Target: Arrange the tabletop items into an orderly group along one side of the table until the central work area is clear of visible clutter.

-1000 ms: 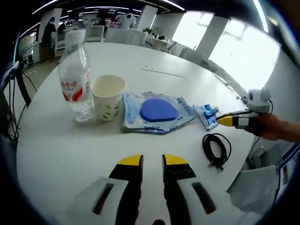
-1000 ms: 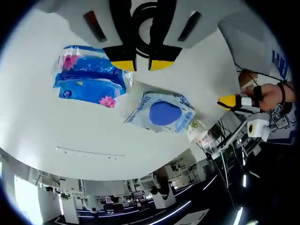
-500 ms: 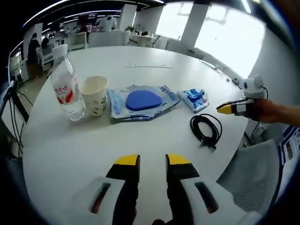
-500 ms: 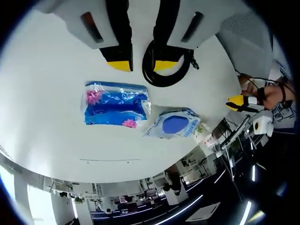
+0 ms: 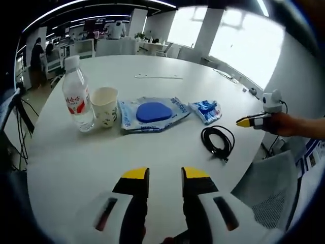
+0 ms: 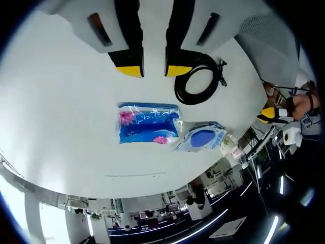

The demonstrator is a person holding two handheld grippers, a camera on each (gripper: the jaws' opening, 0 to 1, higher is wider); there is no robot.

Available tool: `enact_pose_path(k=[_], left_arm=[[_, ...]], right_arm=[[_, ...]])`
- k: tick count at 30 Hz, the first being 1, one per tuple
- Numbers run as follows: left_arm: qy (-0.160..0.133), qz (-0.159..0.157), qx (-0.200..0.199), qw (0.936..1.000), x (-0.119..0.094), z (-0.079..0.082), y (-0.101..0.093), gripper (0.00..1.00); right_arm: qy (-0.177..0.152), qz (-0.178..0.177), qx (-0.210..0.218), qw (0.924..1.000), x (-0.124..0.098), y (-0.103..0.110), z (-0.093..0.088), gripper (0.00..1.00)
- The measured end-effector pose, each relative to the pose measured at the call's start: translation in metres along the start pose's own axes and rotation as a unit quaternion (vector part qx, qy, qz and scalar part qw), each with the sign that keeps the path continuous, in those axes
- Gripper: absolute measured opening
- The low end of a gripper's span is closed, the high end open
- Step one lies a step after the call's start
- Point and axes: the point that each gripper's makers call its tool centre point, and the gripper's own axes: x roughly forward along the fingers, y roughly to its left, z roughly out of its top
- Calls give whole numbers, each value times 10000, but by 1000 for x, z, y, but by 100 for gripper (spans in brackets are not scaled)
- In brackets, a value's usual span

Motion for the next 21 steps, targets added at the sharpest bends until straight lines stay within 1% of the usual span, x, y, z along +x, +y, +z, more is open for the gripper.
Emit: enact_pose_path(k=[3,6,11,21], left_arm=[[-11,8,-27,10000,-3,0,-1,24],[-75,23,-45,10000,-7,5,-2,24],[-153,18,-52,9999,-10,10,-3,25],[-271,114,-157,9994,-22,16,-3,26]], right_arm=[[-44,-65,138,9999,2,-8,2,14],[-130,-135,280,9994,2,-15,6,13],[-138,-170,316,9993,6,-23,12,13],[-185,-212,376,9989,23,-37,31,13]])
